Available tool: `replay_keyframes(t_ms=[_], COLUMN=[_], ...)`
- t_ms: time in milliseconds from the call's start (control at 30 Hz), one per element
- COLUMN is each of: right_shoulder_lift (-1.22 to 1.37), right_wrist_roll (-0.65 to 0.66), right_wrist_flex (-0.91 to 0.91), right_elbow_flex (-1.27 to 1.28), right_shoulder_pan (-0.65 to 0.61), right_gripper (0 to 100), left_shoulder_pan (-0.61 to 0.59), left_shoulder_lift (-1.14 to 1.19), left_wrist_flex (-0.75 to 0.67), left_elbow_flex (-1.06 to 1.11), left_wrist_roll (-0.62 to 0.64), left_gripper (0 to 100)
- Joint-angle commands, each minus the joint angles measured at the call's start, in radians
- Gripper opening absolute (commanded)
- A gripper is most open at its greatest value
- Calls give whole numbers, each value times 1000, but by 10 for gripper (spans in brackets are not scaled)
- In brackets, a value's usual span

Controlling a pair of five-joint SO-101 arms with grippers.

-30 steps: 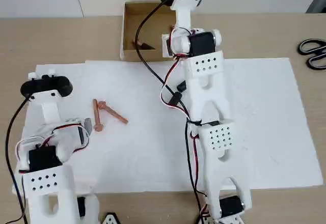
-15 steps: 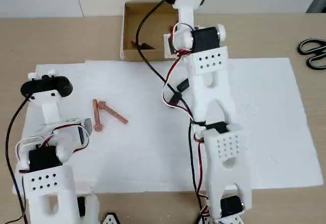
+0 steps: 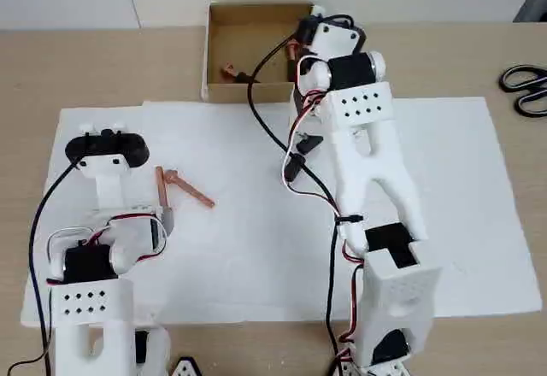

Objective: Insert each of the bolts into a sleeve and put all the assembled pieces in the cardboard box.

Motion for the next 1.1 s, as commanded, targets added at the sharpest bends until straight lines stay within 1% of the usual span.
replay_keyframes(t_ms=[0, 233, 367, 467, 667, 900, 1067], right_shoulder_lift=[13, 117, 174, 216, 271, 302, 326], right_wrist_roll=[-80, -84, -166, -180, -180, -180, -180], right_wrist_flex=[-15, -21, -50, -68, -70, -156, -162], right_elbow_flex=[2, 2, 2, 2, 2, 2, 2], right_shoulder_pan=[4, -51, -87, -105, -113, -101, -99], right_gripper=[176, 177, 177, 177, 177, 177, 177], left_shoulder_pan=[6, 3, 3, 3, 3, 3, 3], left_shoulder_lift=[-14, -15, -15, -15, -15, -15, -15], left_wrist_flex=[-2, 0, 0, 0, -2, -3, -2], left_elbow_flex=[-5, -4, -4, -4, -2, -2, -2], left_wrist_roll=[2, 2, 2, 2, 2, 2, 2], left_gripper=[209, 209, 209, 209, 209, 209, 209])
